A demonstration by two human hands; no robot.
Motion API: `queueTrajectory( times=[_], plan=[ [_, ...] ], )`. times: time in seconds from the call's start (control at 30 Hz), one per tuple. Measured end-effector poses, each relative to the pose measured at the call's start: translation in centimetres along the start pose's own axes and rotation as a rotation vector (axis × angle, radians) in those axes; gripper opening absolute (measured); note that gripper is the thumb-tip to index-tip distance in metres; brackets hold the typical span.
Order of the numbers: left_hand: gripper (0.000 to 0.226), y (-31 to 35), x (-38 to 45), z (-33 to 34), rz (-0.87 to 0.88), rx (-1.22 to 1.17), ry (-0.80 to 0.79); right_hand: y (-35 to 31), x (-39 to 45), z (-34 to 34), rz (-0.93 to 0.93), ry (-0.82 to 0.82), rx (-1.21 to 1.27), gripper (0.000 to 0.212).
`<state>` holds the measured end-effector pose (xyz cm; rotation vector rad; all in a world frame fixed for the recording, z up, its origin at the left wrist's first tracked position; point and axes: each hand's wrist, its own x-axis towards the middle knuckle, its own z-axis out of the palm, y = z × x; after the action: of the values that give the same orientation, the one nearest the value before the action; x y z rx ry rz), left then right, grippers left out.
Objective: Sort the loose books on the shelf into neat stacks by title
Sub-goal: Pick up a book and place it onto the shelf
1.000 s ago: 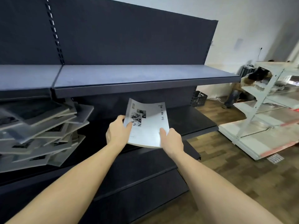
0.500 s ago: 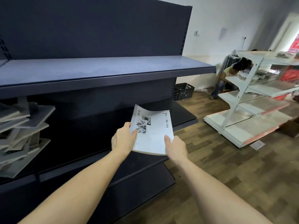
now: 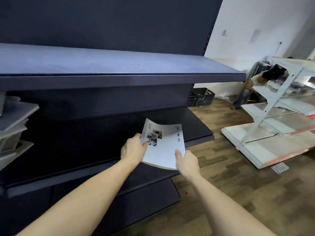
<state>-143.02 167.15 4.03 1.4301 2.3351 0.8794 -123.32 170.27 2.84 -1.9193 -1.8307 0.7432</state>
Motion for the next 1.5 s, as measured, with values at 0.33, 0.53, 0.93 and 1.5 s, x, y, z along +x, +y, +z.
queueTrajectory(
  times=[0.33, 0.53, 0.93, 1.5],
  plan=[
    [0.032, 1.3, 6.5, 5.1, -0.133, -0.001, -0.050, -0.3, 9.3, -0.8, -0.056, -0.067, -0.078, 0.046],
    [0.032, 2.6, 7.9, 7.5, -0.199, -0.051, -0.048, 0.8, 13.1, -1.1, -0.058, -0.129, -0.100, 0.048],
    [0.077, 8.6, 8.2, 11.8, -0.261, -0.214, -0.083, 4.3, 23.0, -3.7, -0.069, -0.320, -0.071, 0.033],
    [0.079, 12.7, 8.8, 16.1, -0.217, -0.089, -0.006, 8.3, 26.8, -4.9, -0.482, -0.385, -0.176, 0.080]
  ],
)
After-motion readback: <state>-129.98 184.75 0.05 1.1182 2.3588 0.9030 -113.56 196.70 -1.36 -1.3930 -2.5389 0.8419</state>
